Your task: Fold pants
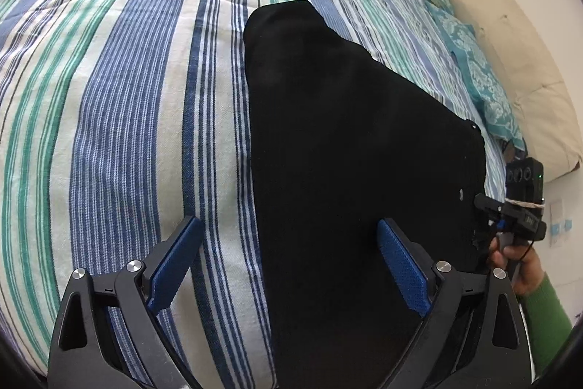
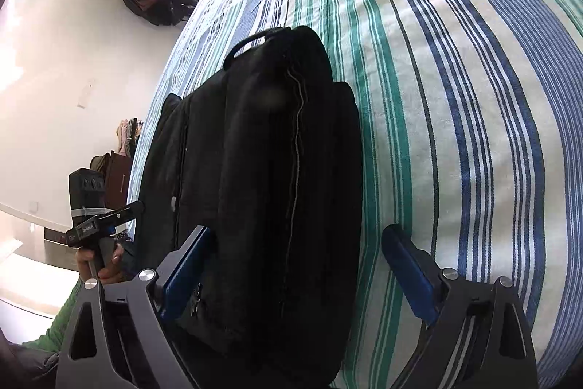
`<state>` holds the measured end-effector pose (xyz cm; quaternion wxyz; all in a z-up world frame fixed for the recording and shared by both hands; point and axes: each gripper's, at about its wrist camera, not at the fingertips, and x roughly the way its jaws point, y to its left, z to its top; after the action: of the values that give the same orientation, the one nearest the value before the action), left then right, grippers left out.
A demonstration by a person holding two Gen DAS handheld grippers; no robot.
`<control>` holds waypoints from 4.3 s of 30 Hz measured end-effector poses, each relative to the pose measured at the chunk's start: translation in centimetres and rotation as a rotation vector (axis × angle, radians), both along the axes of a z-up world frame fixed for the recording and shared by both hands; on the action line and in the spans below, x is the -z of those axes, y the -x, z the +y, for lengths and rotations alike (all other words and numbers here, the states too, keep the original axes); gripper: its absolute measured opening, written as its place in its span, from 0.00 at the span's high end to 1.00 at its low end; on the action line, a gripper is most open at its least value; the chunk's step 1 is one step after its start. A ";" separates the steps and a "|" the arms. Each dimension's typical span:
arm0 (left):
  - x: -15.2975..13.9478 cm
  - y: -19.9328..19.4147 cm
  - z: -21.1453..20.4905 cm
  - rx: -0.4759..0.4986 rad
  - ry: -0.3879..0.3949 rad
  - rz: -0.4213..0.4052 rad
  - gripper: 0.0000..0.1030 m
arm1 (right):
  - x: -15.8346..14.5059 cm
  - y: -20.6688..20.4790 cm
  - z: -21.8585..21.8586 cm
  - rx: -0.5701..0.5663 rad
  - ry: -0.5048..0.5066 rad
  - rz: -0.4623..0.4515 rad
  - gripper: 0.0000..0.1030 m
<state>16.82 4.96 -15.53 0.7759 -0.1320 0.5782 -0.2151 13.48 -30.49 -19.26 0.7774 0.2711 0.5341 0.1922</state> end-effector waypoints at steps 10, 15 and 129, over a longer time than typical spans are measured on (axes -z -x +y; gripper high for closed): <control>-7.4 0.1 -1.7 0.028 0.025 -0.145 0.79 | -6.0 0.1 3.0 -0.074 -0.100 -0.151 0.64; -11.4 -5.9 0.3 -0.036 -0.010 -0.249 0.79 | -11.5 -5.8 6.4 -0.150 -0.053 -0.277 0.64; -16.0 14.1 -0.7 -0.244 -0.546 -0.374 0.02 | -19.2 13.9 19.9 0.157 0.688 -0.341 0.00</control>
<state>2.74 4.22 0.44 0.8949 0.0537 0.4425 0.0211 -0.47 -10.63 -0.05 0.9127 -0.0011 0.4083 -0.0159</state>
